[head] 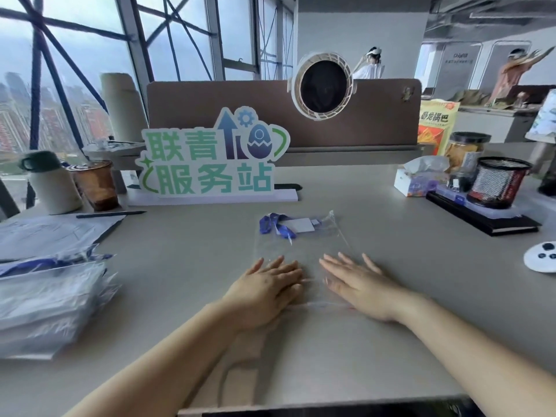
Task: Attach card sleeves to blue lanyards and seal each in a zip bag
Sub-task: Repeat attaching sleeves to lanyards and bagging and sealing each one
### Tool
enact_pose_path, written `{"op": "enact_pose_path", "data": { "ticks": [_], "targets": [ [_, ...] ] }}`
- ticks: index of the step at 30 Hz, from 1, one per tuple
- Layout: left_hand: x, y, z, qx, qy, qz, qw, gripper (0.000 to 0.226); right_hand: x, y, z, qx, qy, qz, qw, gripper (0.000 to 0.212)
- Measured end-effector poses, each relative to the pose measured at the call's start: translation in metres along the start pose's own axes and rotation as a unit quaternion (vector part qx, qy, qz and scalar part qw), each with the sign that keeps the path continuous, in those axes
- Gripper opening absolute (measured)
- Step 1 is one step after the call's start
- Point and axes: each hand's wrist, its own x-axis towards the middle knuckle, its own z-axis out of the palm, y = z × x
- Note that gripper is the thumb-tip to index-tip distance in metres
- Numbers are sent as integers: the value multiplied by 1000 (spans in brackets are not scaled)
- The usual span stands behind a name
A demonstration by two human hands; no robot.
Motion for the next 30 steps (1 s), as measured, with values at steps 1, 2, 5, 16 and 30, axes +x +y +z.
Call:
{"op": "enact_pose_path", "data": {
  "ticks": [1,2,5,16,30],
  "targets": [
    [-2,4,-4,-38,51,6,998,46,-2,-1,-3,37,34,10,999,56],
    [-6,9,-7,-78,110,6,991,48,-6,-2,-5,77,66,17,995,56],
    [-25,29,-7,-97,161,9,982,52,-31,-11,0,118,82,-6,990,61],
    [-61,52,8,20,-18,-29,999,67,-69,-24,27,-4,138,-55,989,43],
    [-64,58,2,30,-38,-33,998,55,-71,-24,28,-23,127,-66,989,77]
  ]
}}
